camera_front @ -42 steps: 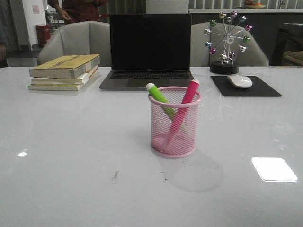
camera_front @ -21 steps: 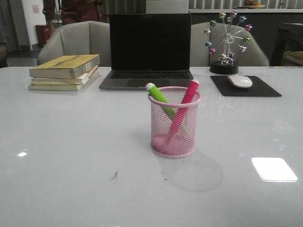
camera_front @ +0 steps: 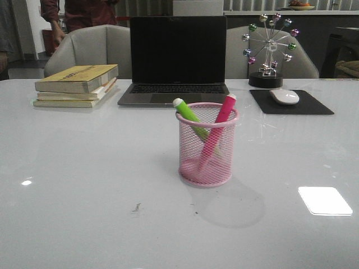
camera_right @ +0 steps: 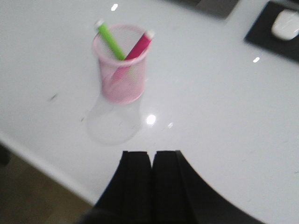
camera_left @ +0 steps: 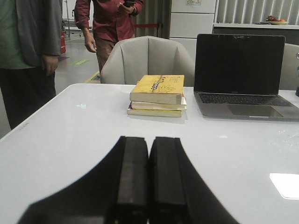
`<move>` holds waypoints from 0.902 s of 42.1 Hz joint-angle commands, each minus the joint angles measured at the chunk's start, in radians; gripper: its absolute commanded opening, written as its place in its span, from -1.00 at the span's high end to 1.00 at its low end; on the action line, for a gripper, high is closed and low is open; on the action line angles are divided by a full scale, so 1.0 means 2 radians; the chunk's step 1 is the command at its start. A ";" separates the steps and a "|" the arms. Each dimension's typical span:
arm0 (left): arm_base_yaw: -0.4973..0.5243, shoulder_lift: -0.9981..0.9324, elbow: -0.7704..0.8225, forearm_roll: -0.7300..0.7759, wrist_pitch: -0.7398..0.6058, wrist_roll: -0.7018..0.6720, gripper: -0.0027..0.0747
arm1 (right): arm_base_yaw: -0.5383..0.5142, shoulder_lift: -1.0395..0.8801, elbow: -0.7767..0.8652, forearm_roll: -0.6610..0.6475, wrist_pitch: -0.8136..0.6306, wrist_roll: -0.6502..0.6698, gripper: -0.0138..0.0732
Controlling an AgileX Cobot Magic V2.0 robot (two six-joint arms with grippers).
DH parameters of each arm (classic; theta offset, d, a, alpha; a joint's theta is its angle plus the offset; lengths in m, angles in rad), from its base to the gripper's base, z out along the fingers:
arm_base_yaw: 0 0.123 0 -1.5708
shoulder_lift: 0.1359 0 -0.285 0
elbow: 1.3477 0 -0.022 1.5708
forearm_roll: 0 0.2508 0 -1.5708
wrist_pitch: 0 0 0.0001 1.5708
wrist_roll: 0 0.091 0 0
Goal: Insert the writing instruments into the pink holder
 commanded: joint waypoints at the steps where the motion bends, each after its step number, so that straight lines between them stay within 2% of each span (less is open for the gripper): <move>1: 0.000 -0.010 0.003 -0.001 -0.043 -0.003 0.70 | -0.056 -0.044 0.012 -0.017 -0.106 -0.006 0.52; 7: 0.000 -0.010 0.003 -0.001 -0.043 -0.003 0.70 | -0.121 -0.114 0.083 -0.020 -0.202 -0.006 0.52; 13: 0.000 -0.010 0.003 -0.001 -0.043 -0.003 0.70 | -0.154 -0.168 0.155 -0.020 -0.247 -0.006 0.52; 22: 0.000 -0.010 0.003 -0.001 -0.043 -0.003 0.70 | -0.157 -0.217 0.239 -0.020 -0.301 -0.006 0.52; 25: 0.000 -0.010 0.003 -0.001 -0.043 -0.003 0.70 | -0.157 -0.218 0.264 -0.018 -0.339 -0.006 0.52; 38: 0.000 -0.010 0.003 -0.001 -0.043 -0.003 0.70 | -0.157 -0.218 0.264 -0.017 -0.333 -0.005 0.52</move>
